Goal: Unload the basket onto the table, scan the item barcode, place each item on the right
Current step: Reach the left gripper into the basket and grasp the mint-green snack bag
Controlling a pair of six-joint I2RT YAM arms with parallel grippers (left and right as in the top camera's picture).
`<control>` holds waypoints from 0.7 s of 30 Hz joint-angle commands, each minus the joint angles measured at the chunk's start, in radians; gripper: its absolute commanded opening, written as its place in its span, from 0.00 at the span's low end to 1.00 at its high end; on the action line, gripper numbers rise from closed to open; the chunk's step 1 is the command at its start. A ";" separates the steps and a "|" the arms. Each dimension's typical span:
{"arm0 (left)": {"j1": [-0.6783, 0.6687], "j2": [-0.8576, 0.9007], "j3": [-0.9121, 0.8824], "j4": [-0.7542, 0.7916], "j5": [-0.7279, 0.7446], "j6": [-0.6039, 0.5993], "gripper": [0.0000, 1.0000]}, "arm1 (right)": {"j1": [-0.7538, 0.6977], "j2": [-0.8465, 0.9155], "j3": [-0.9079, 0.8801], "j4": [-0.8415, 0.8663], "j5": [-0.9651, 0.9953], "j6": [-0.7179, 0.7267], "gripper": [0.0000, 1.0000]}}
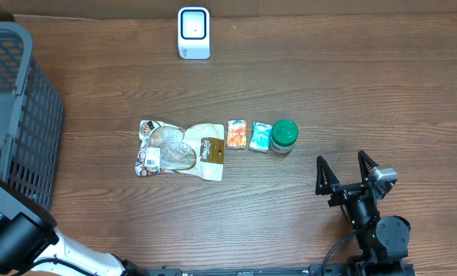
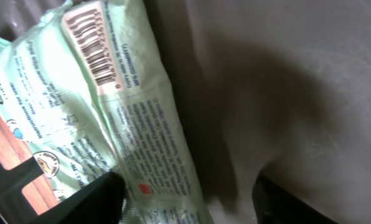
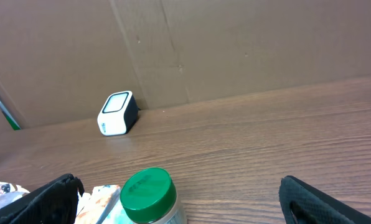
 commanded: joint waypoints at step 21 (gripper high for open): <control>-0.020 0.017 0.393 -0.234 0.145 0.000 0.04 | 0.005 -0.010 -0.010 0.003 0.006 -0.005 1.00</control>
